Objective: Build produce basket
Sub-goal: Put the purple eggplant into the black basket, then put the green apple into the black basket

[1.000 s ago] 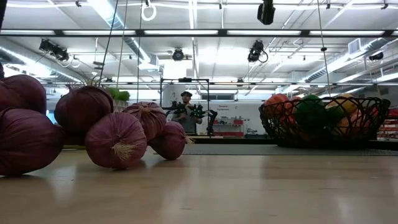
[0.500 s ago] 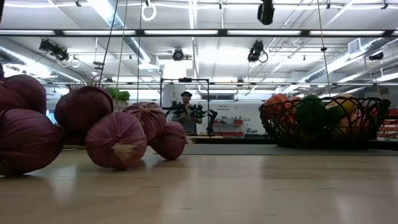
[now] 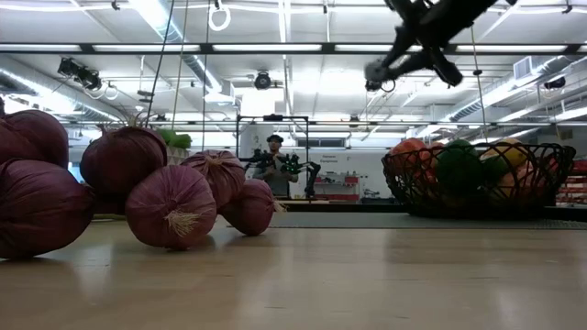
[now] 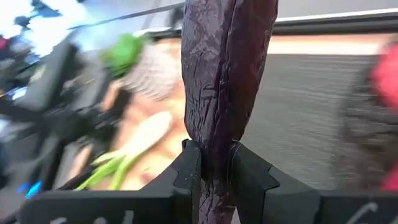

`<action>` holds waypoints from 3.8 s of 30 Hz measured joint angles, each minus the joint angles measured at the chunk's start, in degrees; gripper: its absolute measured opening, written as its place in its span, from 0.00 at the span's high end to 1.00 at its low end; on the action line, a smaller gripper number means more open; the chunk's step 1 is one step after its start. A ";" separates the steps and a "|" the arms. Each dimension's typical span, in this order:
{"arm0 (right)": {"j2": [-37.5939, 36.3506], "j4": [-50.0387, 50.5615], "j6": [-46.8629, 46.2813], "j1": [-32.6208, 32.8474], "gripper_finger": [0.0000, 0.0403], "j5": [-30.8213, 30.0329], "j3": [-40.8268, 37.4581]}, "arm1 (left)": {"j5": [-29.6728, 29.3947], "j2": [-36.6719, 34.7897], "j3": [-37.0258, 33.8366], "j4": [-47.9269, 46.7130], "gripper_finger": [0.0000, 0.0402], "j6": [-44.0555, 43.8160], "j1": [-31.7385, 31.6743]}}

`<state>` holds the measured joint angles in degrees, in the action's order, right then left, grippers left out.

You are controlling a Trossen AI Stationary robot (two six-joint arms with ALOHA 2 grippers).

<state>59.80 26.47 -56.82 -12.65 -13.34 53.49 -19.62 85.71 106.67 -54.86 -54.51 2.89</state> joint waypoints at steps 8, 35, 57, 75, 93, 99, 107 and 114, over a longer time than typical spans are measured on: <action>-1.48 8.54 -0.77 -9.28 0.82 -3.65 0.00 | 0.01 1.18 0.00 -1.04 0.27 -1.91 3.37; -1.68 31.51 -2.12 -18.24 0.45 -1.49 0.00 | -0.03 1.18 -0.02 -6.92 0.27 -1.87 12.39; -5.76 -3.70 15.42 -9.26 0.39 25.02 0.00 | 6.34 5.72 -0.02 -32.13 0.27 -22.67 24.19; -5.67 -2.77 19.52 1.42 0.09 28.17 0.00 | 30.47 16.30 -0.04 -35.16 0.22 -31.86 34.87; -5.65 -2.88 17.56 2.47 0.07 25.22 0.00 | 24.74 16.57 -1.60 -35.12 0.22 -30.01 39.36; -5.65 -3.09 17.35 2.47 0.07 25.24 0.00 | 24.57 16.55 -6.61 -34.83 0.22 -31.87 43.98; -5.65 -3.10 17.25 2.45 0.07 25.24 0.00 | 24.95 16.55 -16.12 -26.73 0.22 -35.30 47.74; -5.65 -2.87 15.85 2.45 0.07 25.24 0.00 | 30.09 16.55 -27.15 -12.49 0.22 -36.87 49.20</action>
<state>54.15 23.60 -40.97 -10.20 11.90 53.49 10.46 102.26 79.52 -67.35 -91.38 52.10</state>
